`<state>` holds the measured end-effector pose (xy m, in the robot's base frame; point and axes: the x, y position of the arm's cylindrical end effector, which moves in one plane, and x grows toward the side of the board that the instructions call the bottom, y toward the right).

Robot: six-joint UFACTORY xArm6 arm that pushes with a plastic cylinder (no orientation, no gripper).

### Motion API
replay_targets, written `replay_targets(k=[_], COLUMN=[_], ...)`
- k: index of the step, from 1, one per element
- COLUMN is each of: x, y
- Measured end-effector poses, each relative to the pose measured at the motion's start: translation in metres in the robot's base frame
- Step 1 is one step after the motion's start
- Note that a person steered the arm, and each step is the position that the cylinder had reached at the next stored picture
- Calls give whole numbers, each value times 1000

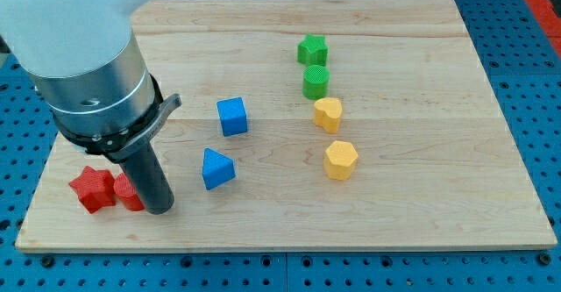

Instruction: Move the red star vertically top of the red circle

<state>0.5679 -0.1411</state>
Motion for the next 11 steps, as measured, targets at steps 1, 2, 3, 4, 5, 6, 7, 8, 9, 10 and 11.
replay_targets(k=[1,2,3,4,5,6,7,8,9,10,11], x=[3,19,16,-38,-72,-82,-65,-70,-99,-139,-162], y=[0,-25,-71,-124,-136,-116,-145,-94,-70,-69,-69])
